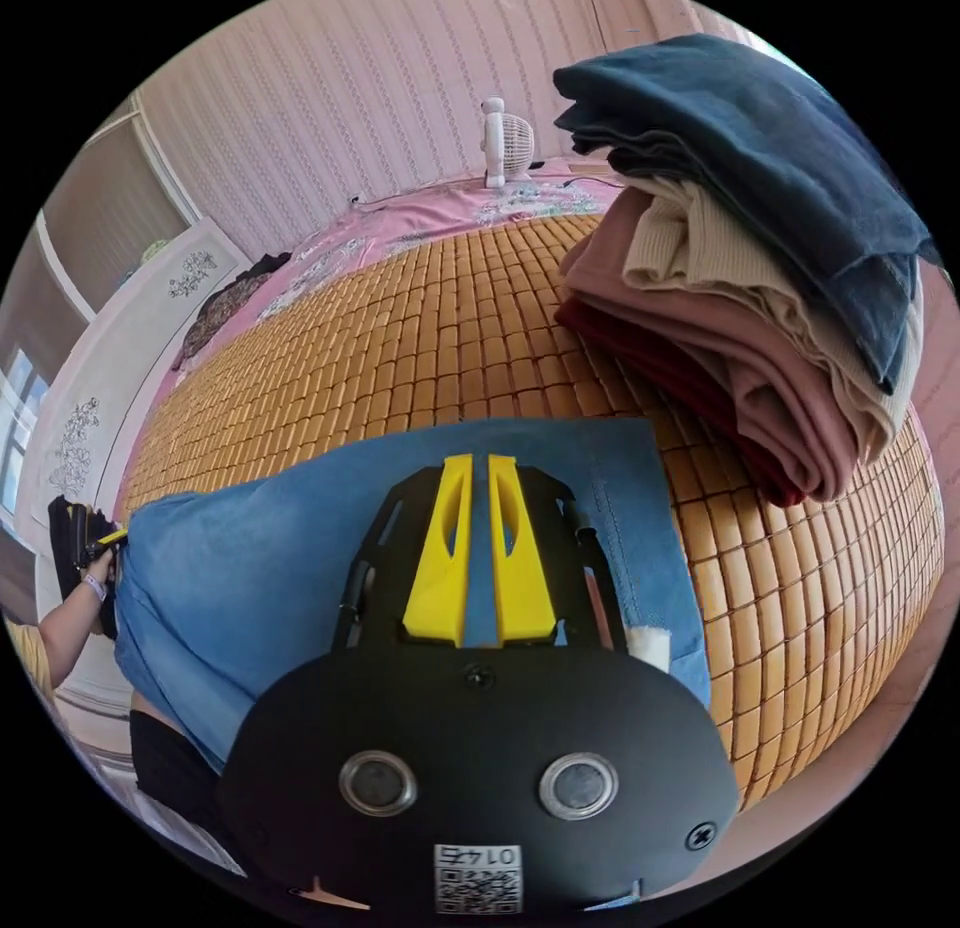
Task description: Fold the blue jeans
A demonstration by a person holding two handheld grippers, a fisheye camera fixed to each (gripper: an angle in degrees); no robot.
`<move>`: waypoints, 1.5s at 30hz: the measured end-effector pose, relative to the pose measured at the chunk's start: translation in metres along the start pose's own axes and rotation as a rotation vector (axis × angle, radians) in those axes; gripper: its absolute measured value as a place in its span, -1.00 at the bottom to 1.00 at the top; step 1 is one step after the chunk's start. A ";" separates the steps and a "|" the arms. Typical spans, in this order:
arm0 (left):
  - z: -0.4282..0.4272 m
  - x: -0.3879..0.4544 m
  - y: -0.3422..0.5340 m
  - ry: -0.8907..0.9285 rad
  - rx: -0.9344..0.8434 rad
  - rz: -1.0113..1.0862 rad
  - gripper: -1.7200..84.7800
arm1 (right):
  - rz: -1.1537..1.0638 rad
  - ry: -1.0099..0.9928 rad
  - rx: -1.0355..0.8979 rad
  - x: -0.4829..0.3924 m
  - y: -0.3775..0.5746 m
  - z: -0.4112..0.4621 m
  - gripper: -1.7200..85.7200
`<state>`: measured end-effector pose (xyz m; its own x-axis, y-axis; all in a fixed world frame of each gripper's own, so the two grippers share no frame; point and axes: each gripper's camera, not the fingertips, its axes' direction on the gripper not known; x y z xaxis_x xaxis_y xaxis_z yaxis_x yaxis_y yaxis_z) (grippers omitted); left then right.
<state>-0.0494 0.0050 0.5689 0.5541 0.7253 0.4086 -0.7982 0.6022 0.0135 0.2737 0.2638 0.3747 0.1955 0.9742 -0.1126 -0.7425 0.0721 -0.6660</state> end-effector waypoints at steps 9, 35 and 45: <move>0.013 -0.008 -0.016 0.024 0.002 0.050 -0.98 | 0.196 0.081 -0.050 0.046 -0.019 -0.001 -0.88; 0.041 -0.062 -0.017 0.159 0.062 -0.162 -0.98 | 0.150 0.137 -0.074 0.035 0.016 -0.043 -0.75; 0.047 -0.070 -0.020 0.157 0.039 -0.160 -0.98 | 0.068 0.054 -0.013 0.015 -0.009 -0.067 -0.96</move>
<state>-0.0840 -0.0736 0.5829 0.7017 0.6665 0.2519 -0.7042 0.7025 0.1027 0.3269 0.2638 0.3295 0.1790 0.9639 -0.1971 -0.7469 0.0027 -0.6650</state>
